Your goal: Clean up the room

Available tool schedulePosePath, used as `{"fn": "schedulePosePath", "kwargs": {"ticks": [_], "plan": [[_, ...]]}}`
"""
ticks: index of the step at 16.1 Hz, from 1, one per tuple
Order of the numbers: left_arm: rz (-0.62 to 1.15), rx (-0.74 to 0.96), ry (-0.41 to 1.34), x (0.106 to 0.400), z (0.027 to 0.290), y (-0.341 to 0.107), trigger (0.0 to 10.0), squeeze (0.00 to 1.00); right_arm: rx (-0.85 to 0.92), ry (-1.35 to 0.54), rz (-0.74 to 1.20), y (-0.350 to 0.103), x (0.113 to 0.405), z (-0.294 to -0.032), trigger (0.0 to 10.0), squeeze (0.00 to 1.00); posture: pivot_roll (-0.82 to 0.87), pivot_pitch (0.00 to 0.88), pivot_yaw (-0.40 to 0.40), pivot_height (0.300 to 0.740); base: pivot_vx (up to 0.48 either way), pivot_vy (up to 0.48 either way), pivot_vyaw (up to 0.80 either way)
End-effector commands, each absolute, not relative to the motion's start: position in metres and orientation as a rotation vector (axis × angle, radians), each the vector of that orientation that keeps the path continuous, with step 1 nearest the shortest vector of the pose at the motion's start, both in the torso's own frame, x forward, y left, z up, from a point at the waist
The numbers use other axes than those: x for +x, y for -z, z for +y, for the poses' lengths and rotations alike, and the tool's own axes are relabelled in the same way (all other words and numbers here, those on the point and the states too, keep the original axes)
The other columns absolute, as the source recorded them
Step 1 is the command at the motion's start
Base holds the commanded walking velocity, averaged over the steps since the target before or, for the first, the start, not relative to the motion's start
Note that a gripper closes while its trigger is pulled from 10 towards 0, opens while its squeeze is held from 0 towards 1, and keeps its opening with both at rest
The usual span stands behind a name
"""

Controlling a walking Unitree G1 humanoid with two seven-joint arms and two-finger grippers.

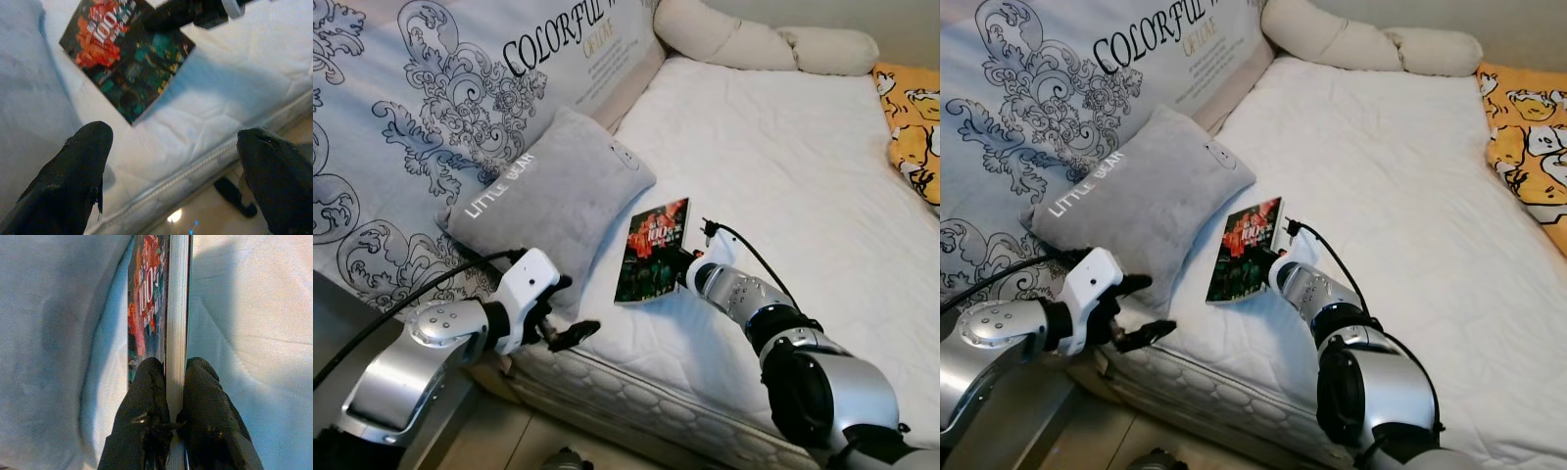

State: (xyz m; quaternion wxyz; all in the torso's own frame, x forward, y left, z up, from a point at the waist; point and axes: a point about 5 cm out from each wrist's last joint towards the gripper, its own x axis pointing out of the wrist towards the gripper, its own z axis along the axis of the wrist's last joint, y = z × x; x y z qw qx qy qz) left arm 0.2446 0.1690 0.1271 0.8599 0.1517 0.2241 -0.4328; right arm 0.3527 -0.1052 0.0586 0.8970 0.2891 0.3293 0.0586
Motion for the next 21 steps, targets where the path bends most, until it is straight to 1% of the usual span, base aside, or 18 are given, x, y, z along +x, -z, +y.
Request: {"fn": "schedulePosePath", "kwargs": {"ticks": [1, 3, 6, 7, 8, 9, 10, 12, 14, 16, 17, 20, 21], "plan": [[0.501, 0.353, 0.916, 0.24, 0.17, -0.125, 10.0, 0.0, 0.56, -0.113, 0.654, -0.066, 0.358, -0.106, 10.0, 0.0, 0.17, 0.05, 0.061, 0.74, 0.0, 0.0, 0.0], [0.533, 0.356, 0.888, 0.24, 0.174, -0.12, 10.0, 0.0, 0.559, -0.096, 0.649, -0.066, 0.359, -0.109, 10.0, 0.0, 0.17, 0.049, 0.06, 0.74, 0.0, 0.0, 0.0], [0.534, 0.35, 0.895, 0.238, 0.174, -0.12, 10.0, 0.0, 0.581, -0.088, 0.636, -0.068, 0.361, -0.108, 10.0, 0.0, 0.18, 0.047, 0.057, 0.74, 0.0, 0.0, 0.0], [0.534, 0.35, 0.894, 0.238, 0.174, -0.12, 10.0, 0.0, 0.583, -0.095, 0.631, -0.069, 0.361, -0.105, 10.0, 0.13, 0.18, 0.044, 0.056, 0.74, 0.0, 0.0, 0.0], [0.534, 0.35, 0.893, 0.237, 0.174, -0.12, 10.0, 0.0, 0.582, -0.099, 0.628, -0.07, 0.361, -0.103, 10.0, 0.64, 0.18, 0.043, 0.056, 0.74, 0.0, 0.0, 0.0], [0.534, 0.351, 0.893, 0.237, 0.174, -0.12, 10.0, 0.0, 0.584, -0.097, 0.627, -0.07, 0.361, -0.103, 10.0, 0.85, 0.18, 0.043, 0.056, 0.74, 0.0, 0.0, 0.0], [0.531, 0.351, 0.89, 0.237, 0.175, -0.121, 10.0, 0.0, 0.581, -0.095, 0.629, -0.069, 0.361, -0.102, 10.0, 1.0, 0.18, 0.033, 0.056, 0.74, 0.0, 0.0, 0.0], [0.529, 0.353, 0.889, 0.238, 0.175, -0.121, 10.0, 0.0, 0.569, -0.09, 0.632, -0.067, 0.36, -0.104, 10.0, 1.0, 0.18, 0.023, 0.058, 0.74, 0.0, 0.0, 0.0], [0.52, 0.353, 0.886, 0.239, 0.174, -0.121, 10.0, 0.0, 0.549, -0.065, 0.634, -0.063, 0.358, -0.113, 10.0, 1.0, 0.17, 0.002, 0.062, 0.74, 0.0, 0.0, 0.0], [0.503, 0.345, 0.878, 0.243, 0.17, -0.121, 10.0, 0.0, 0.516, -0.037, 0.635, -0.059, 0.356, -0.125, 10.0, 1.0, 0.16, 0.0, 0.064, 0.74, 0.0, 0.0, 0.0], [0.487, 0.329, 0.87, 0.246, 0.166, -0.12, 10.0, 0.0, 0.49, -0.006, 0.636, -0.056, 0.354, -0.139, 10.0, 1.0, 0.15, 0.0, 0.063, 0.74, 0.0, 0.0, 0.0], [0.471, 0.313, 0.863, 0.25, 0.16, -0.117, 10.0, 0.0, 0.492, 0.025, 0.629, -0.053, 0.351, -0.156, 10.0, 1.0, 0.12, 0.0, 0.056, 0.74, 0.0, 0.0, 0.0], [0.468, 0.308, 0.861, 0.25, 0.16, -0.116, 10.0, 0.0, 0.497, 0.025, 0.628, -0.052, 0.351, -0.158, 10.0, 1.0, 0.12, 0.0, 0.056, 0.74, 0.0, 0.0, 0.0]]}}
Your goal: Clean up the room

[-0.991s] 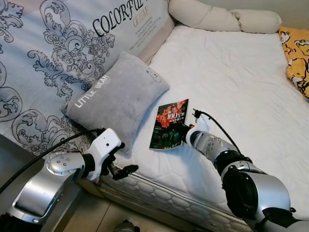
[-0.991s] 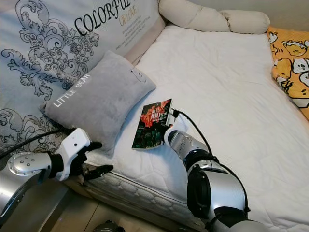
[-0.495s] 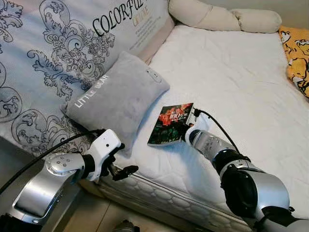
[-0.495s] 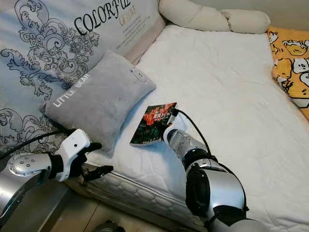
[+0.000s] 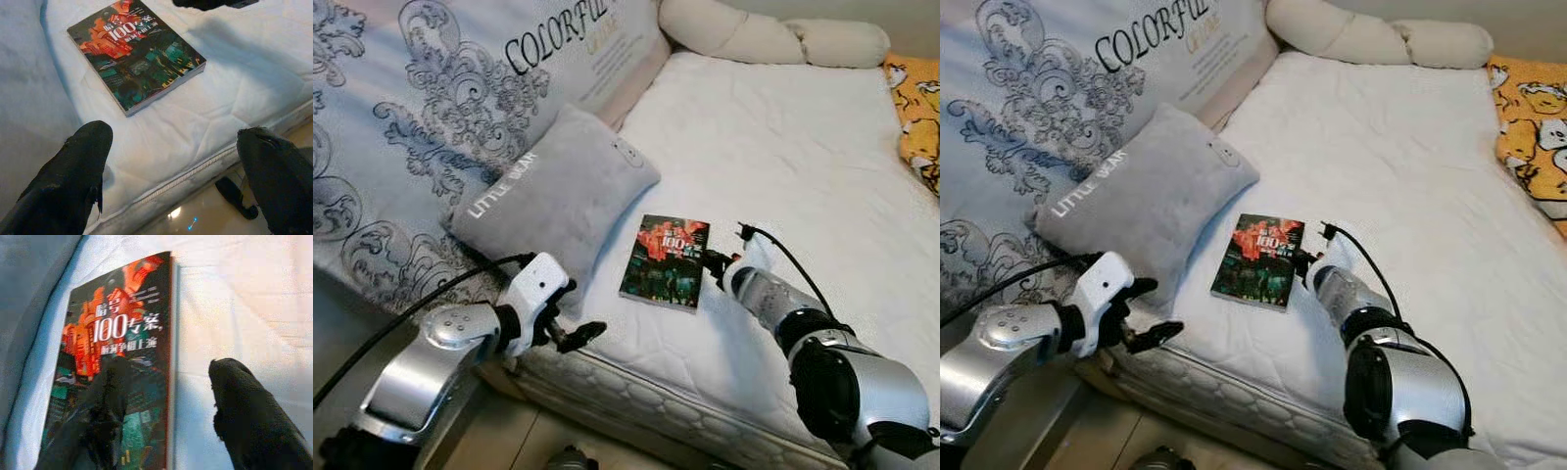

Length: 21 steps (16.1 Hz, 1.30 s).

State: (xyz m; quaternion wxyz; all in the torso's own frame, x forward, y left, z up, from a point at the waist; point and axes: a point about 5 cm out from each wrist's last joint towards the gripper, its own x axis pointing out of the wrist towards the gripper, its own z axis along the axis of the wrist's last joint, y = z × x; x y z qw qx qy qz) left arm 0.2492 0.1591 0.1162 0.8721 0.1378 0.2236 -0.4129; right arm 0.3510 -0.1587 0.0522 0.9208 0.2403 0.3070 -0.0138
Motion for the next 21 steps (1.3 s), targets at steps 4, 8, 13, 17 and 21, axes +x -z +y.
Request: {"fn": "schedulePosePath", "kwargs": {"ticks": [4, 8, 13, 17, 21], "plan": [[0.363, 0.228, 0.682, 0.257, 0.157, -0.112, 10.0, 0.0, 0.351, -0.069, 0.541, -0.05, 0.346, -0.174, 10.0, 1.0, 0.07, 0.0, 0.02, 0.74, 0.0, 0.0, 0.0], [0.244, 0.167, 0.371, 0.263, 0.165, -0.111, 10.0, 0.0, 0.233, -0.093, 0.385, -0.058, 0.318, -0.188, 10.0, 1.0, 0.01, 0.0, 0.032, 0.74, 0.0, 0.0, 0.0], [0.21, 0.095, 0.237, 0.25, 0.169, -0.111, 10.0, 0.0, 0.117, -0.028, 0.217, -0.089, 0.277, -0.18, 10.0, 1.0, -0.03, 0.0, 0.027, 0.74, 0.0, 0.0, -0.13], [0.161, 0.074, 0.208, 0.235, 0.17, -0.12, 10.0, 0.0, 0.134, -0.026, 0.257, -0.089, 0.243, -0.175, 10.0, 1.0, 0.01, 0.0, -0.004, 0.74, 0.0, 0.0, -0.77], [0.17, 0.086, 0.203, 0.224, 0.172, -0.119, 10.0, 0.0, 0.096, -0.04, 0.282, -0.093, 0.235, -0.172, 10.0, 1.0, 0.01, 0.0, -0.005, 0.74, 0.0, 0.0, -0.68]]}}
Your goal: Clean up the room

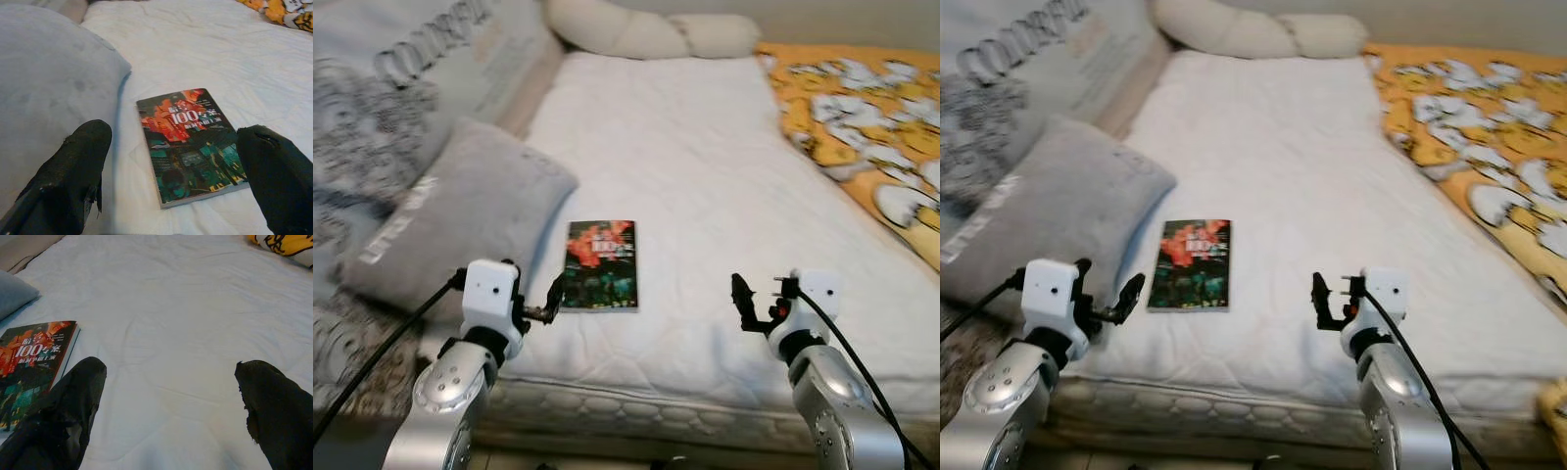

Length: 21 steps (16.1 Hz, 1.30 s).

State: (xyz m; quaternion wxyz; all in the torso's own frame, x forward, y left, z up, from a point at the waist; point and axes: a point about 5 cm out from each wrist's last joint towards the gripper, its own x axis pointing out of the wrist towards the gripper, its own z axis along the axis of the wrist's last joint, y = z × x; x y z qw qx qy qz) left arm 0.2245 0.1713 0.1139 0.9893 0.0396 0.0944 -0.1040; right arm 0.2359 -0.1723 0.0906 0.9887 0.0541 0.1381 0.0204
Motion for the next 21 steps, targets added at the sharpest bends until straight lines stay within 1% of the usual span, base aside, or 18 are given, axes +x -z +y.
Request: {"fn": "schedulePosePath", "kwargs": {"ticks": [1, 2, 3, 5, 6, 11, 12, 13, 14, 15, 19, 21], "plan": [[0.17, 0.092, 0.199, 0.224, 0.171, -0.119, 10.0, 0.0, 0.083, -0.077, 0.278, -0.095, 0.235, -0.169, 10.0, 1.0, 0.01, 0.0, -0.005, 0.74, 0.0, 0.0, 0.0], [0.17, 0.094, 0.193, 0.225, 0.171, -0.119, 10.0, 0.0, 0.067, -0.095, 0.279, -0.096, 0.235, -0.168, 10.0, 1.0, 0.01, 0.0, -0.005, 0.74, 0.0, 0.0, 0.0], [0.168, 0.092, 0.174, 0.226, 0.171, -0.119, 10.0, 0.0, 0.013, -0.121, 0.275, -0.098, 0.237, -0.166, 10.0, 1.0, 0.01, 0.0, -0.005, 0.74, 0.0, 0.0, 0.0], [0.168, 0.098, 0.145, 0.229, 0.172, -0.118, 10.0, 0.0, -0.022, -0.12, 0.29, -0.099, 0.242, -0.166, 10.0, 1.0, 0.02, 0.0, -0.008, 0.74, 0.0, 0.0, 0.0], [0.168, 0.103, 0.143, 0.23, 0.172, -0.119, 10.0, 0.0, -0.025, -0.121, 0.294, -0.099, 0.243, -0.167, 10.0, 1.0, 0.02, 0.0, -0.009, 0.74, 0.0, 0.0, 0.0], [0.162, 0.136, 0.139, 0.24, 0.172, -0.12, 10.0, 0.0, 0.0, -0.12, 0.304, -0.098, 0.244, -0.167, 10.0, 1.0, 0.02, 0.0, -0.006, 0.74, 0.0, -0.28, 0.0], [0.16, 0.138, 0.14, 0.242, 0.172, -0.12, 10.0, 0.0, 0.011, -0.126, 0.3, -0.099, 0.245, -0.166, 10.0, 0.75, 0.02, 0.0, -0.005, 0.74, 0.0, -0.33, 0.0], [0.159, 0.138, 0.14, 0.242, 0.172, -0.12, 10.0, 0.0, 0.016, -0.128, 0.296, -0.099, 0.245, -0.165, 10.0, 0.2, 0.02, 0.0, -0.006, 0.74, 0.0, -0.33, 0.0], [0.159, 0.139, 0.14, 0.243, 0.172, -0.121, 10.0, 0.0, 0.018, -0.128, 0.295, -0.099, 0.245, -0.165, 10.0, 0.0, 0.02, 0.0, -0.005, 0.74, 0.0, -0.33, 0.0], [0.16, 0.141, 0.141, 0.243, 0.172, -0.12, 10.0, 0.0, 0.042, -0.123, 0.301, -0.098, 0.244, -0.165, 10.0, 0.0, 0.02, 0.0, -0.005, 0.74, 0.0, -0.33, 0.0], [0.165, 0.148, 0.155, 0.244, 0.172, -0.119, 10.0, 0.0, 0.045, -0.128, 0.318, -0.096, 0.243, -0.165, 10.0, 0.0, 0.03, 0.0, -0.007, 0.74, 0.0, -0.328, -0.67], [0.152, 0.159, 0.166, 0.247, 0.172, -0.123, 10.0, 0.0, 0.037, -0.142, 0.316, -0.095, 0.246, -0.163, 10.0, 0.0, 0.07, 0.0, -0.022, 0.74, 0.0, -0.332, 0.0]]}}
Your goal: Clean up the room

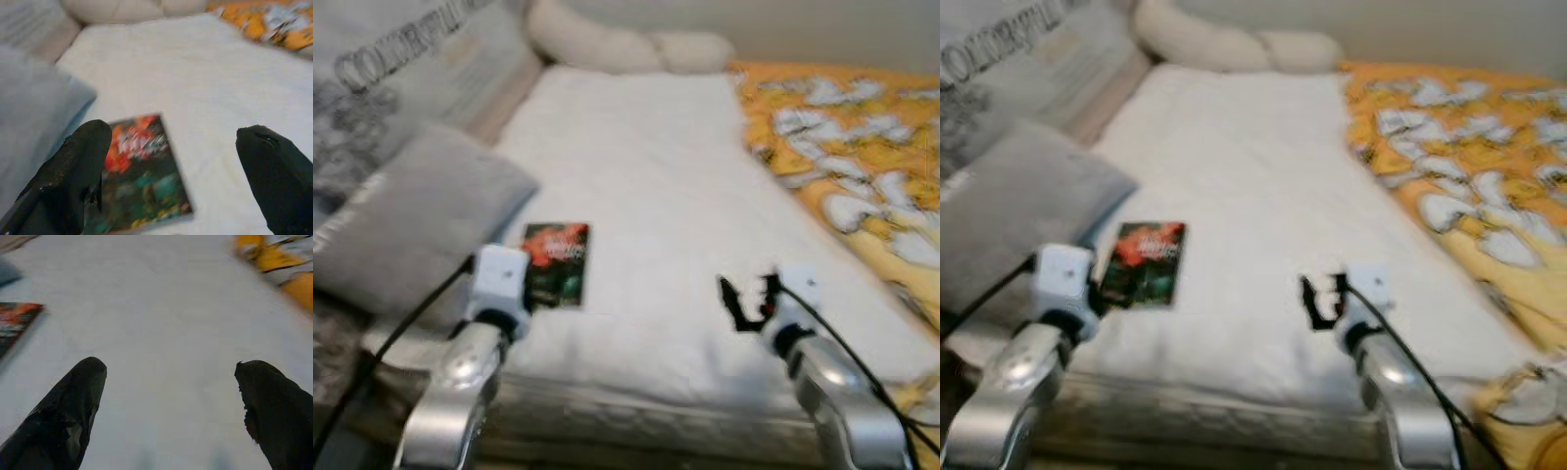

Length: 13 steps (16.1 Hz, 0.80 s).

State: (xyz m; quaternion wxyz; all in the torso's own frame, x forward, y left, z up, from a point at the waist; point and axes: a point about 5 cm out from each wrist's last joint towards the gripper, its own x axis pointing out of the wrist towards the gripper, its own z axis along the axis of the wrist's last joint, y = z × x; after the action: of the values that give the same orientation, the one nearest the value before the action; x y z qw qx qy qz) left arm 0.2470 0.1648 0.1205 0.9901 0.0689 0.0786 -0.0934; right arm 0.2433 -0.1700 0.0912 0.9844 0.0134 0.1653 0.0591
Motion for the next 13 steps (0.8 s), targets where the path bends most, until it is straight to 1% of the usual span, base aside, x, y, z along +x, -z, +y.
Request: {"fn": "schedulePosePath", "kwargs": {"ticks": [1, 5, 13], "plan": [[0.15, 0.159, 0.165, 0.247, 0.1717, -0.1239, 10.0, 0.0, 0.036, -0.144, 0.324, -0.0935, 0.2447, -0.1638, 10.0, 0.0, 0.07, 0.0, -0.027, 0.74, 0.0, -0.33, 0.0], [0.165, 0.158, 0.158, 0.2378, 0.1729, -0.1194, 10.0, 0.0, 0.022, -0.157, 0.344, -0.0912, 0.2438, -0.165, 10.0, 0.0, 0.07, 0.0, -0.037, 0.74, 0.0, -0.327, 0.0], [0.168, 0.167, 0.186, 0.2413, 0.1702, -0.119, 10.0, 0.0, 0.018, -0.136, 0.356, -0.0896, 0.2428, -0.1671, 10.0, 0.0, 0.05, 0.0, -0.018, 0.74, 0.0, -0.329, 0.0]]}}
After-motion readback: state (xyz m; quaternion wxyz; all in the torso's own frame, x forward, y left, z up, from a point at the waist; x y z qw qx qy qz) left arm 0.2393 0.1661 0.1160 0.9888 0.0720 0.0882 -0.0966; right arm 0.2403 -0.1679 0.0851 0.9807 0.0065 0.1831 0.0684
